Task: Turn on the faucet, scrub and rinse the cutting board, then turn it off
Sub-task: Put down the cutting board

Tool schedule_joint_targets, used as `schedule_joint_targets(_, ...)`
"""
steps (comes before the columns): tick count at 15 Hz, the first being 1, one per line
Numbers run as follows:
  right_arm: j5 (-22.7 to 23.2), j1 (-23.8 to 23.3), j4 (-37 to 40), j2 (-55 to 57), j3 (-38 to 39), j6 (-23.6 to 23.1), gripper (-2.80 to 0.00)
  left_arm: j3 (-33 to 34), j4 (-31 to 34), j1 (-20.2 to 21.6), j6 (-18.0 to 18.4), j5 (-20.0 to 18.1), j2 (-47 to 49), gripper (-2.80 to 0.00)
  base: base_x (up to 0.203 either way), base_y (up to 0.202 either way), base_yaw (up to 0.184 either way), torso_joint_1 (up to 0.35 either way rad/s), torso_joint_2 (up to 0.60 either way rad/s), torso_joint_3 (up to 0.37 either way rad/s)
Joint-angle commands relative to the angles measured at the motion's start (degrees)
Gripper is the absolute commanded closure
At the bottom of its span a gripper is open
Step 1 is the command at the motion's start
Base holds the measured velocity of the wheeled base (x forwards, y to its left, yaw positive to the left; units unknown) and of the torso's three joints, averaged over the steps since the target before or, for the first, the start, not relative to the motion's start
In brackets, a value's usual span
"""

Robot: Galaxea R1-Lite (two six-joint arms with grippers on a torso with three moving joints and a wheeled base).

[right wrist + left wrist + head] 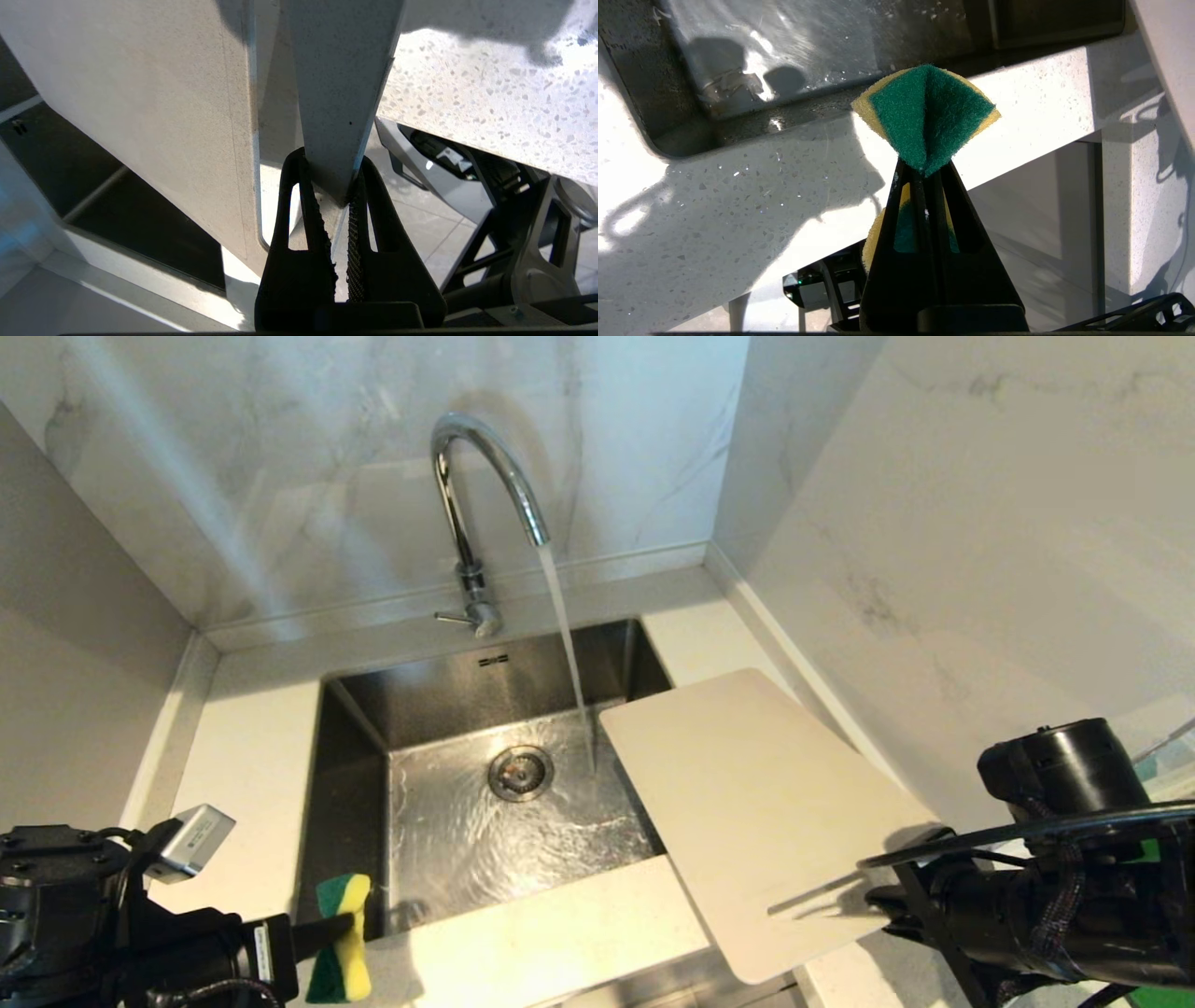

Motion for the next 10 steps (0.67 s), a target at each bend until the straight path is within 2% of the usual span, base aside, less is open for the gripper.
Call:
schedule_joint_targets(1, 0.1, 0.08, 0.14, 0.77, 0.88, 0.43, 0.0, 0.31, -0.23, 0.09, -0.13, 0.03, 0.1, 0.0, 0.0, 0.0, 0.0, 0.0, 0.0, 0.0)
schedule_joint_targets(8, 2.37, 0.08, 0.06, 4.44, 2.42, 0.11, 0.0, 0.32, -0.27, 0.05, -0.13, 0.03, 0.35, 0.0, 0.0, 0.0, 0.0, 0.0, 0.0, 0.0)
schedule_joint_targets(10, 4.44, 0.08, 0.06, 4.8, 2.52, -0.05, 0.0, 0.23, -0.26, 0.03, -0.13, -0.06, 0.44, 0.0, 0.0, 0.0, 0.0, 0.0, 0.0, 0.0)
